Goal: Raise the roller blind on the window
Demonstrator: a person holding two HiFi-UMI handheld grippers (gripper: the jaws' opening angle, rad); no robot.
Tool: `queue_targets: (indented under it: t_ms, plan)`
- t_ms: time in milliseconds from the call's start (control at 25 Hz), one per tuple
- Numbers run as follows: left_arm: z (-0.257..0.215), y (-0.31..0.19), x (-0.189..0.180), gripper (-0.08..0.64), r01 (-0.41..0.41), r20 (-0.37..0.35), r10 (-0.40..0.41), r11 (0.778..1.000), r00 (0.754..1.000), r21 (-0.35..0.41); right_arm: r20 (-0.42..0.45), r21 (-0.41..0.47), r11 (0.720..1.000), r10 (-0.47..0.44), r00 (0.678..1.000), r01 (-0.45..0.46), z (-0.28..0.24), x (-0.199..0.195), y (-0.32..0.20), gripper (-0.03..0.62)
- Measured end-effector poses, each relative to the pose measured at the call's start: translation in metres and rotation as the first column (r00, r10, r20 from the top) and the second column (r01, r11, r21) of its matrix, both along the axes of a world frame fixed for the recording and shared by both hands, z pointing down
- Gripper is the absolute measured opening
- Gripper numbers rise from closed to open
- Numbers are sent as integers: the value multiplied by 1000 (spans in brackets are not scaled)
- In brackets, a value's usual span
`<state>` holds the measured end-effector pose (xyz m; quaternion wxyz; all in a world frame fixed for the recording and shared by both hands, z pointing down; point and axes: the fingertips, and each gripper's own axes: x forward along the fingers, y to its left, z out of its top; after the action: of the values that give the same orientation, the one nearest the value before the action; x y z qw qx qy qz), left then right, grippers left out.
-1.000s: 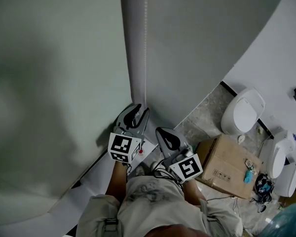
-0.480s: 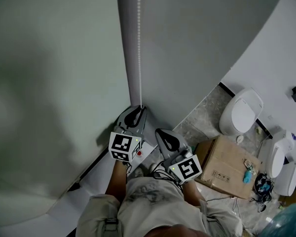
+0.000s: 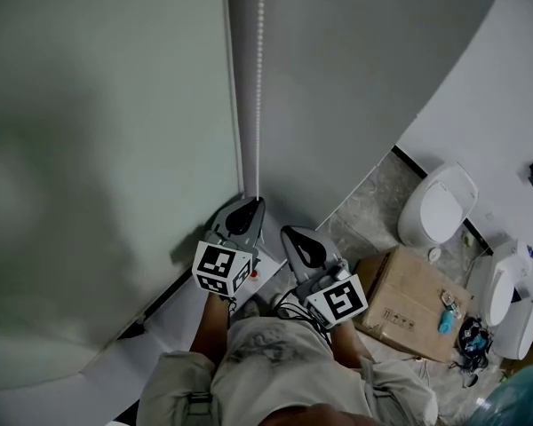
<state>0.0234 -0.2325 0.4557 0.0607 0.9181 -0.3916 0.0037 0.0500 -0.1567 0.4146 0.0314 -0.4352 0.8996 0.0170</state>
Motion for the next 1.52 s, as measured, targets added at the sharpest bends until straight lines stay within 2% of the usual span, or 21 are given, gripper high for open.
queue_targets:
  t_ms: [520,1000,1520]
  plan:
    - [7,32,-10,8,18,18,-17,999,1000,-47,-4,70,995,-78,997,78,-42,-13,-1,12]
    - [17,52,-21,8,44,16,-43,998,999,-41,-35,122,980,-155,987,158,-79,-33,-6,64]
    - [17,59,-18,8,10,-5,-11,998,1000,-57,-24,137,963,-230,973,231,-127,-56,-21,87]
